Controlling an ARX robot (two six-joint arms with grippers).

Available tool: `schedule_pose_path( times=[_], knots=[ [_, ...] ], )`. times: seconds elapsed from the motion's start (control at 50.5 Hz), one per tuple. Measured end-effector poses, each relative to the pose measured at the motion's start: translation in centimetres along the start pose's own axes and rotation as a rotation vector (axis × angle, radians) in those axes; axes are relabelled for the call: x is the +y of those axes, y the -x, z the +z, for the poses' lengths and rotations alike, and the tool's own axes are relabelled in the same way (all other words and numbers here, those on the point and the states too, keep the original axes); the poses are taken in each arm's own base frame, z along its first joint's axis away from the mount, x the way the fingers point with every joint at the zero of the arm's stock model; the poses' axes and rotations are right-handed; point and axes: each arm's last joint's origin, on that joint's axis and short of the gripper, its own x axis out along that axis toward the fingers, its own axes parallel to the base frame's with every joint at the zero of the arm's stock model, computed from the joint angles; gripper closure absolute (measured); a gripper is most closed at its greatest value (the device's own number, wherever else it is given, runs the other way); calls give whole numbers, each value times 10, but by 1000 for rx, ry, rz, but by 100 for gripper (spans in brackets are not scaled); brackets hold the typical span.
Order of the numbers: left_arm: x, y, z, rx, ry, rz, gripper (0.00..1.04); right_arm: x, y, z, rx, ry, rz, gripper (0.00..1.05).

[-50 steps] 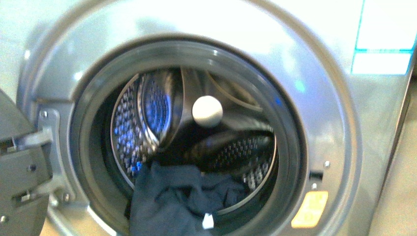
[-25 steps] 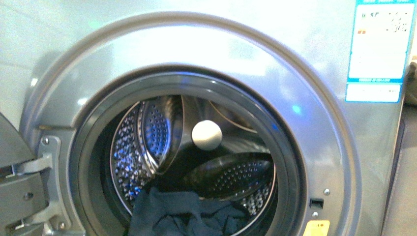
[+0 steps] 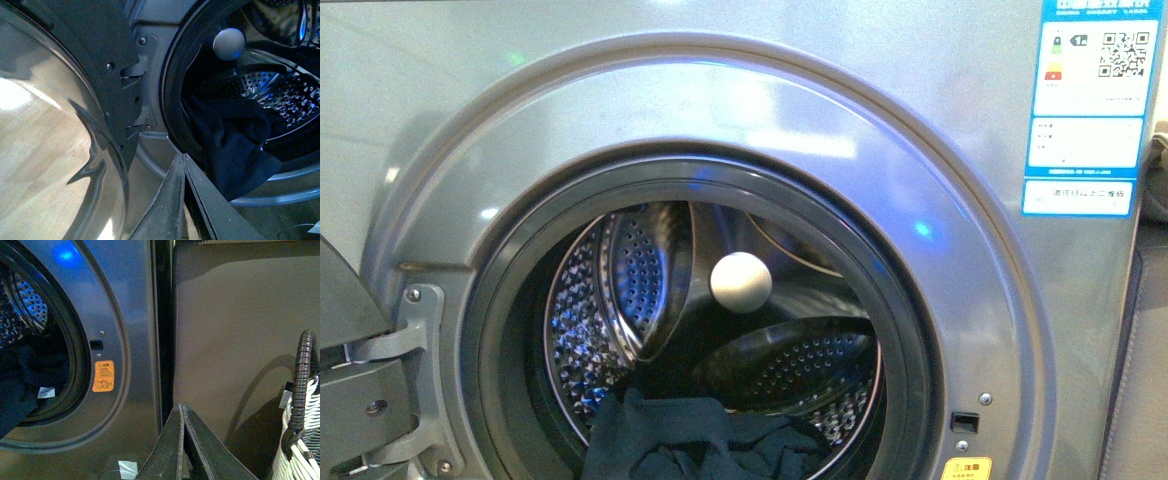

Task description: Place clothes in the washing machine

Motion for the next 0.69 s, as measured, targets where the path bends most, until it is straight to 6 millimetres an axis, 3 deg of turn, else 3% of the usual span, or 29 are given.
schedule_pose_path(
  times=[0.396,0.694],
  knots=[
    [0,13,-15,21,0,-1,101,0,0,0,0,0,0,102],
    [0,17,-13,-6,0,0,101,0,0,0,0,0,0,102]
  ],
)
